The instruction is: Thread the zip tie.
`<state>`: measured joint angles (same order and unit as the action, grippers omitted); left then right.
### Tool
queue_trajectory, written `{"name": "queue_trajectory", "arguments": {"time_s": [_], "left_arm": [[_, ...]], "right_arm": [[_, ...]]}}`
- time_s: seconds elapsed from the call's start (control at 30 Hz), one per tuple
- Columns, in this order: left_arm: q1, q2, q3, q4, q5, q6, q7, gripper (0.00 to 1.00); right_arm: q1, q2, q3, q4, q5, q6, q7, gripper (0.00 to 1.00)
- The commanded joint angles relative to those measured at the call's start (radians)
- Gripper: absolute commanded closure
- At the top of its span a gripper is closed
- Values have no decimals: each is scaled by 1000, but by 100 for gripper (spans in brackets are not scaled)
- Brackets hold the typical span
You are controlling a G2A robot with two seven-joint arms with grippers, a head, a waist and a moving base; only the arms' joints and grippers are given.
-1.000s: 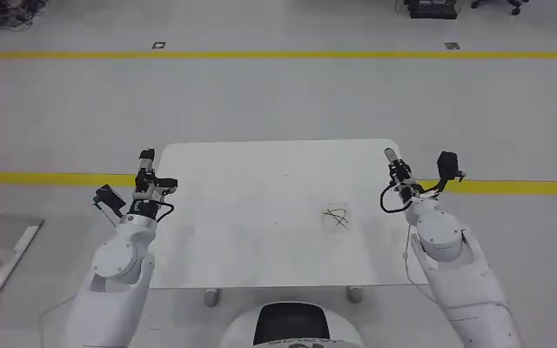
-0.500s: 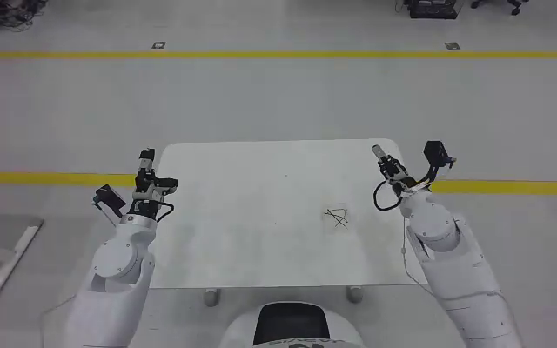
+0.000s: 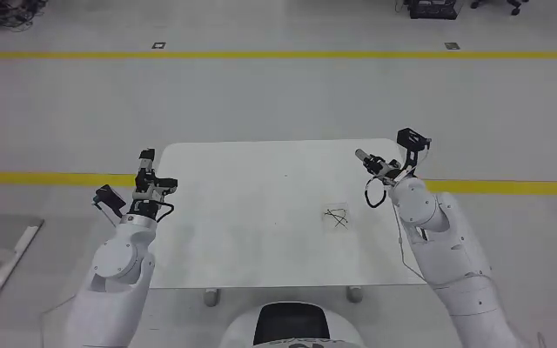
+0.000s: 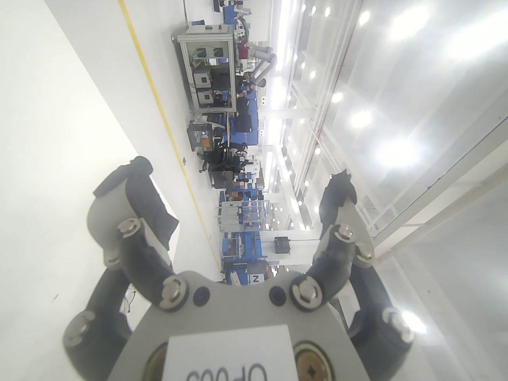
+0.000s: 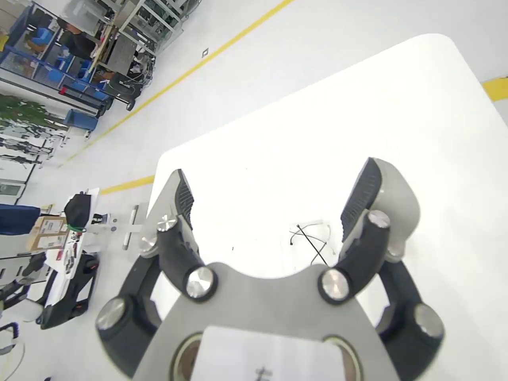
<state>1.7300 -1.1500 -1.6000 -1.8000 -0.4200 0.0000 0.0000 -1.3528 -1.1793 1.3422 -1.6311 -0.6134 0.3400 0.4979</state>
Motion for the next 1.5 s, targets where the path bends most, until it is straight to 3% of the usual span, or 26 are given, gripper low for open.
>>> {"name": "queue_trajectory", "arguments": {"time_s": [0.0, 0.17, 0.27, 0.53, 0.67, 1.03, 1.1, 1.2, 1.37, 1.47], "left_arm": [[0, 0, 0, 0, 0, 0, 0, 0], [0, 0, 0, 0, 0, 0, 0, 0], [0, 0, 0, 0, 0, 0, 0, 0], [0, 0, 0, 0, 0, 0, 0, 0], [0, 0, 0, 0, 0, 0, 0, 0], [0, 0, 0, 0, 0, 0, 0, 0], [0, 0, 0, 0, 0, 0, 0, 0], [0, 0, 0, 0, 0, 0, 0, 0], [0, 0, 0, 0, 0, 0, 0, 0], [0, 0, 0, 0, 0, 0, 0, 0]], "right_arm": [[0, 0, 0, 0, 0, 0, 0, 0], [0, 1, -4, -2, -13, -4, 2, 0], [16, 4, -31, -9, -108, 0, 50, 0], [108, -9, -126, 9, -327, 0, 366, 0], [162, -33, -180, 75, -377, 0, 519, 0], [162, -33, -180, 75, -377, 0, 519, 0], [173, -36, -201, 114, -395, 0, 545, 0], [247, -60, -241, 209, -377, 0, 600, 0], [342, -113, -308, 390, -362, 0, 675, 0], [375, -142, -315, 467, -351, 0, 689, 0]]}}
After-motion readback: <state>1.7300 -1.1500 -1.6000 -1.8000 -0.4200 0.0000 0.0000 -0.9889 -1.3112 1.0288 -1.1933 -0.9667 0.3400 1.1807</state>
